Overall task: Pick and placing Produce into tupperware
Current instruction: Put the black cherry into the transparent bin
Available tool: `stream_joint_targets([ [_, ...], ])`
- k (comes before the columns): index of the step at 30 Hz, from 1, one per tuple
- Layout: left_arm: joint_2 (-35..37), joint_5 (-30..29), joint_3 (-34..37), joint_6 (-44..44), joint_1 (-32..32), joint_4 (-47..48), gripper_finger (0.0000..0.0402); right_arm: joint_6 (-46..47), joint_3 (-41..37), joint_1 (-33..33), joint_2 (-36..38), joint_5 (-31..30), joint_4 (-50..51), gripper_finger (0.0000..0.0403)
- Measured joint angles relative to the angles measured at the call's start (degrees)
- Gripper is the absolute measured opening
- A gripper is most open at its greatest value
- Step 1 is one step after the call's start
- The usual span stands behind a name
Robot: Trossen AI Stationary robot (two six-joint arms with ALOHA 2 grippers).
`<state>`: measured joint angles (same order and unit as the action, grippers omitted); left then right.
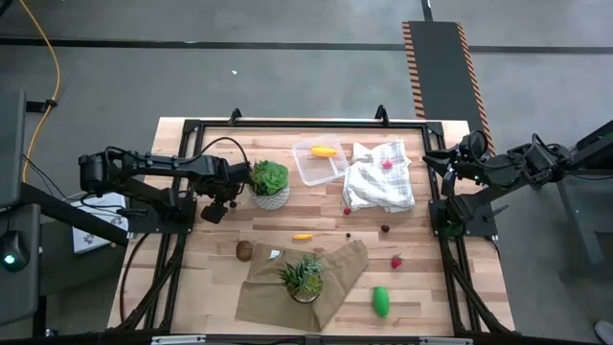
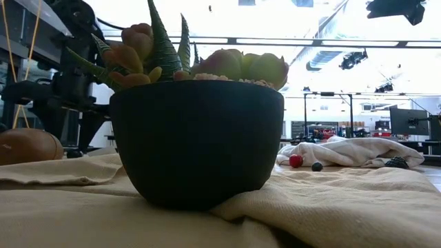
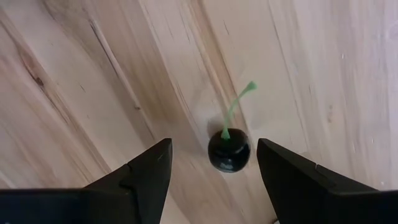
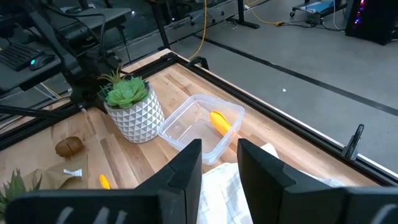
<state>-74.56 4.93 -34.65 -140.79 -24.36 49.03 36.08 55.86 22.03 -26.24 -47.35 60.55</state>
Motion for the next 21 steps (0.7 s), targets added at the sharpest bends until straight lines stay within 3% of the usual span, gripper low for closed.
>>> stream_joint_targets([
  [14,0.0,-0.96,0.0,0.15,0.0,-0.07,0.0223,0.12,0.0,-0.01,0.0,0.02,-0.01,0.0094],
  [21,0.02,-0.83,2.96,-0.04,0.0,-7.94,0.0223,0.09,0.02,0.0,0.0,0.02,-0.02,0.0094],
])
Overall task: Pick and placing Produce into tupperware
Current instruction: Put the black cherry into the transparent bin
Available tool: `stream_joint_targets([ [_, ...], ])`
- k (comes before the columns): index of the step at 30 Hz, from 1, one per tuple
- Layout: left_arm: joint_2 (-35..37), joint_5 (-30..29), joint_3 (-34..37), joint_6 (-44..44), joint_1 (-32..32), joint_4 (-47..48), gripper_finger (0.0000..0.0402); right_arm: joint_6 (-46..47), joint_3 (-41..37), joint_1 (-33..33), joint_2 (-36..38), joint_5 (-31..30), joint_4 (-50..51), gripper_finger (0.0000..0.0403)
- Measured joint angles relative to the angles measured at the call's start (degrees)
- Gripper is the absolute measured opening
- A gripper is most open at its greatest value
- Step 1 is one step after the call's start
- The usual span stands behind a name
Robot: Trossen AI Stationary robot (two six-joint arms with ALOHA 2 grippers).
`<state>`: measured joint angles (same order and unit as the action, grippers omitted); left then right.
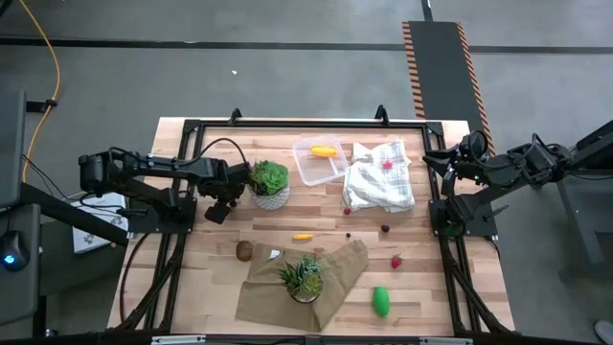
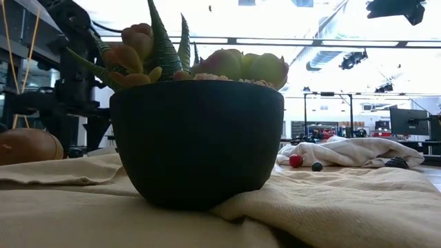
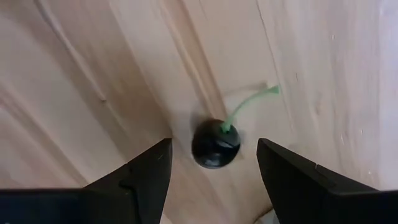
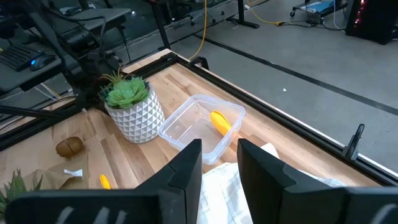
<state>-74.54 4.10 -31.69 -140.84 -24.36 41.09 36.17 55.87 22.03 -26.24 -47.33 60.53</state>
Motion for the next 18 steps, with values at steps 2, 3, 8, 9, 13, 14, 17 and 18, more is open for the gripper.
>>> stream_joint_targets([
  [2,0.04,0.63,-0.01,-0.23,0.0,1.22,0.0223,0.04,-0.02,0.01,0.0,0.0,0.0,0.0094],
  [3,0.23,0.62,-0.05,-0.24,0.0,2.28,0.0223,0.06,-0.02,0.0,0.0,0.0,0.01,0.0094],
  [8,0.61,0.67,-0.14,-0.17,0.0,3.47,0.0223,0.27,-0.01,0.0,0.0,-0.02,0.0,0.0094],
  [9,0.61,0.62,-0.14,-0.17,0.0,3.44,0.0223,0.27,-0.02,0.0,0.0,-0.02,0.0,0.0094],
  [13,0.61,0.52,-0.14,-0.15,0.0,3.07,0.0223,0.2,-0.02,-0.01,0.0,-0.03,0.0,0.0094],
  [14,0.61,0.44,-0.14,-0.07,0.0,3.01,0.0223,0.03,-0.01,-0.01,0.0,-0.05,0.0,0.0094],
  [17,0.61,0.4,-0.14,-0.02,0.0,3.01,0.0216,0.04,-0.02,0.0,0.0,-0.21,0.0,0.0094],
  [18,0.61,0.28,-0.14,-0.02,0.0,3.01,0.0211,0.04,-0.02,0.01,0.0,-0.22,-0.01,0.0094],
])
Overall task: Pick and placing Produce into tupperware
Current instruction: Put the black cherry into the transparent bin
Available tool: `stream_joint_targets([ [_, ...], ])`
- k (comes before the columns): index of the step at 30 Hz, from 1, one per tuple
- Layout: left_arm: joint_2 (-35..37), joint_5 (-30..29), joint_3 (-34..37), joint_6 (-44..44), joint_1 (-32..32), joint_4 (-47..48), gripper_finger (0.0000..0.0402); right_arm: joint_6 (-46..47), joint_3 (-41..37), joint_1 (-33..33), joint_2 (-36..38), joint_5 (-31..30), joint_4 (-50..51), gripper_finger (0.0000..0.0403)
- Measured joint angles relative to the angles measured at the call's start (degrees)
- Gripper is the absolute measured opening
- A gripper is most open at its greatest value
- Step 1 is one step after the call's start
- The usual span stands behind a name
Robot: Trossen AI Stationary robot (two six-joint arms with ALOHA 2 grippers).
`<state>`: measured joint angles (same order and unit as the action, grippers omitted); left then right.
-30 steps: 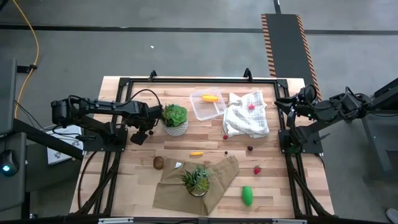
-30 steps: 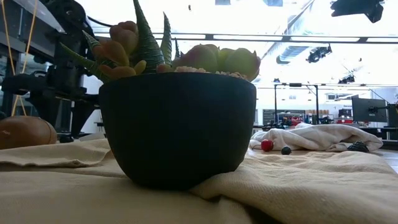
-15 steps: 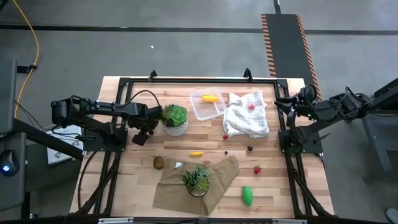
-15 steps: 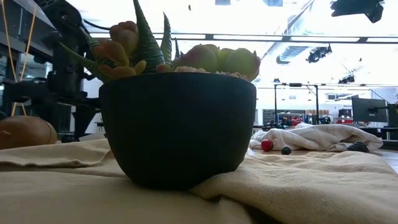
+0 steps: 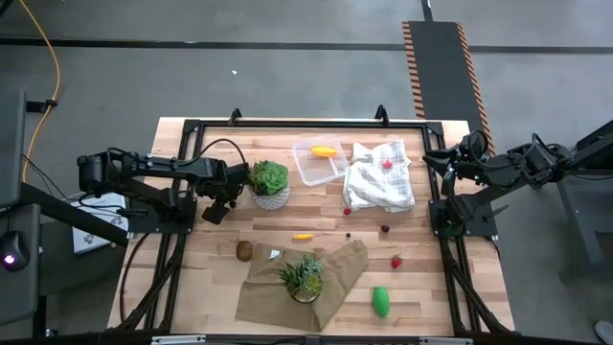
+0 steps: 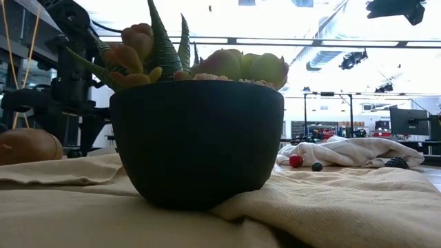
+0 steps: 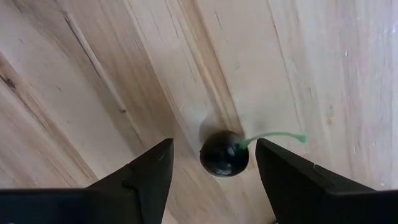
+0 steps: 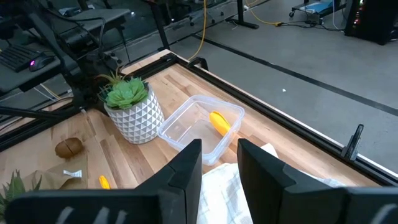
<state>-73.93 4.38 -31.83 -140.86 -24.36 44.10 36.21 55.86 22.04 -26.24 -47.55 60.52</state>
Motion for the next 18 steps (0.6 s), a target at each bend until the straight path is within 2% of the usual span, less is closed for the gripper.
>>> stream_joint_targets([
  [11,0.0,-1.88,0.0,1.05,0.0,-0.77,0.0131,-0.07,0.0,-0.02,0.0,-0.04,-0.4,0.0094],
  [18,0.0,-2.05,-0.02,1.07,0.0,-0.94,0.0107,-0.14,0.01,-0.02,0.0,-0.17,-0.4,0.0094],
])
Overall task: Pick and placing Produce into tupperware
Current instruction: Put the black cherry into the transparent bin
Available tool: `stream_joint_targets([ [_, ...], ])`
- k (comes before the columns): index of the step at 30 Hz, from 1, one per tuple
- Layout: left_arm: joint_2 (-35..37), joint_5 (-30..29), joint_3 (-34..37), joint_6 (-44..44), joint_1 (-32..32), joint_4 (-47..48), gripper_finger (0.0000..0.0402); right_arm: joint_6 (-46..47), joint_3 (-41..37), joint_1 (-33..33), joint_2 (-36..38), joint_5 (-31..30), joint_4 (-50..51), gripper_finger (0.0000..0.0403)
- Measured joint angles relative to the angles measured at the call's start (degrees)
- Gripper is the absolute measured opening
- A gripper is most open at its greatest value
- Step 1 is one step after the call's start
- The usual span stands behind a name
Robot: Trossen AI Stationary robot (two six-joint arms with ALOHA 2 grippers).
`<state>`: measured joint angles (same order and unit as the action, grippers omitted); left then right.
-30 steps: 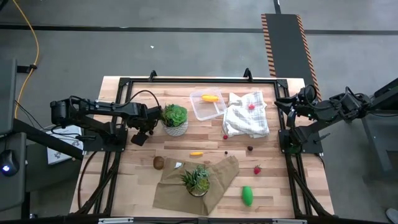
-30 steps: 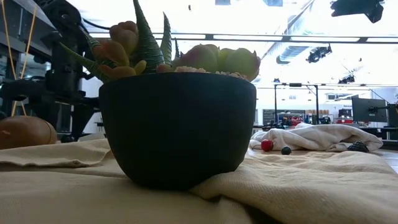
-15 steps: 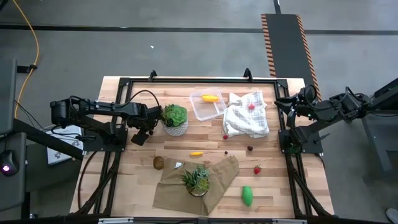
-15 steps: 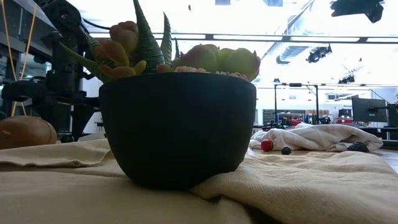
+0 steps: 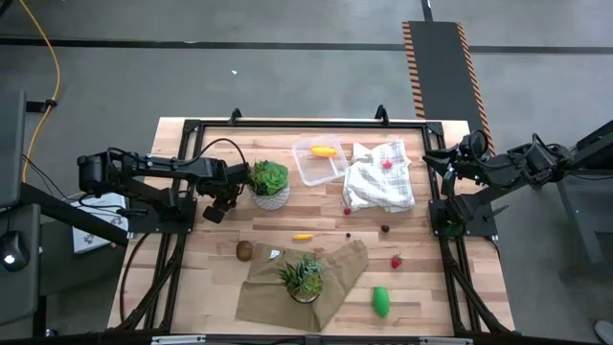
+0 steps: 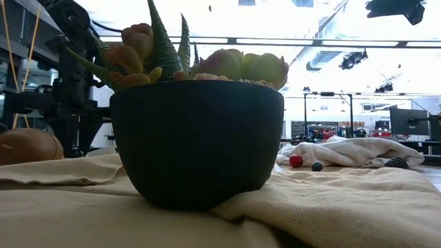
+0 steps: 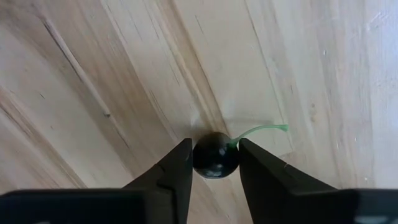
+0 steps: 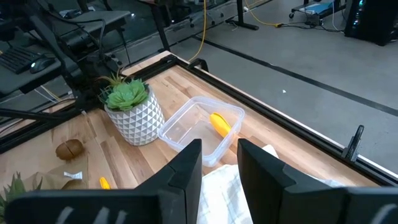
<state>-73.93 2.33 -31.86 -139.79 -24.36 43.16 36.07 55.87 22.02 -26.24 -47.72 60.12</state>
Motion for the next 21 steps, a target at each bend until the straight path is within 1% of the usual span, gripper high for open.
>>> stream_joint_targets([
  [7,0.0,0.0,0.0,0.0,0.0,0.0,0.0112,-0.02,-0.01,0.01,0.0,-0.26,0.02,0.0094],
  [21,0.64,0.0,0.0,0.44,0.0,-0.01,0.0107,-0.04,-0.01,0.02,0.0,-0.29,0.02,0.0094],
])
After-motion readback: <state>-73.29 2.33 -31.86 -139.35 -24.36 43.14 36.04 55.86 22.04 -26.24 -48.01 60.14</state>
